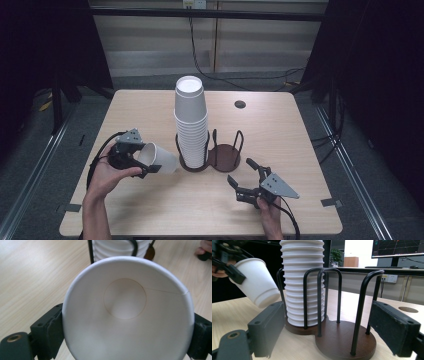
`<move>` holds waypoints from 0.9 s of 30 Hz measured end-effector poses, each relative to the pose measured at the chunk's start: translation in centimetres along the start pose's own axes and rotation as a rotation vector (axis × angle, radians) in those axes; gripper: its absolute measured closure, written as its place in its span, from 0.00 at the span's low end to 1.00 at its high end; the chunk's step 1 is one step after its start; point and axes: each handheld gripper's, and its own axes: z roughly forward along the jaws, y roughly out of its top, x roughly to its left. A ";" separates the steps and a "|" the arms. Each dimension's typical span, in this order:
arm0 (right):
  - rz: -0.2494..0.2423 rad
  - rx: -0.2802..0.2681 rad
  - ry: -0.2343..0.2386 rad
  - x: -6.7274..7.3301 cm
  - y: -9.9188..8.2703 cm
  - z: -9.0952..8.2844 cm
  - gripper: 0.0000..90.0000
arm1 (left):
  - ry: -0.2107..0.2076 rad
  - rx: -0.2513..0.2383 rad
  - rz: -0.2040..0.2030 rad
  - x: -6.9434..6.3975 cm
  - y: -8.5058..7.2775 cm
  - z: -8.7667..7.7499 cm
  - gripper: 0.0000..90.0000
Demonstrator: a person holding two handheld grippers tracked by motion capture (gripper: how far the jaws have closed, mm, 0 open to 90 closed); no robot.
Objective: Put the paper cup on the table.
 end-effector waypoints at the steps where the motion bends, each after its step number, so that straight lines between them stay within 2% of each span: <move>1: 0.001 0.000 0.000 0.0 0.0 0.0 0.14 | 0.017 0.033 -0.008 0.2 0.1 0.2 0.11; 2: 0.000 0.000 0.000 0.0 0.0 0.0 0.14 | 0.030 0.062 -0.009 0.4 0.2 0.4 0.11; 6: 0.000 0.000 0.002 0.0 0.0 0.0 0.14 | 0.033 0.108 -0.006 1.2 0.7 0.6 0.11; 8: 0.001 0.000 0.002 0.0 0.0 0.0 0.14 | 0.061 0.141 -0.004 1.6 1.1 0.7 0.10; 9: 0.000 0.000 0.002 0.0 0.0 0.0 0.14 | 0.083 0.142 -0.016 1.8 1.2 0.8 0.10; 10: 0.001 0.001 0.002 0.0 0.0 0.0 0.14 | 0.098 0.160 -0.003 1.9 1.4 0.9 0.10; 11: -0.001 -0.001 0.000 0.0 0.0 0.0 0.14 | 0.099 0.178 -0.004 2.1 1.6 1.0 0.11; 12: 0.001 0.000 0.001 0.0 0.0 0.0 0.14 | 0.104 0.205 0.012 2.2 1.8 1.1 0.10; 14: 0.001 0.000 0.001 0.0 0.0 0.0 0.15 | 0.115 0.228 0.008 2.4 2.1 1.2 0.10; 18: 0.001 0.000 0.001 0.0 0.0 0.0 0.15 | 0.100 0.262 0.017 2.7 2.4 1.8 0.10; 20: 0.001 0.000 0.001 0.0 0.0 0.0 0.15 | 0.108 0.290 0.003 3.0 2.5 2.4 0.10; 23: 0.000 0.000 0.002 0.0 0.0 0.0 0.15 | 0.096 0.288 -0.006 3.3 2.5 2.6 0.10; 24: 0.001 0.001 0.002 0.0 0.0 0.0 0.15 | 0.107 0.306 0.007 3.3 2.6 2.4 0.10; 27: 0.000 0.001 0.003 0.0 0.0 0.0 0.15 | 0.140 0.328 0.006 3.4 3.0 2.0 0.10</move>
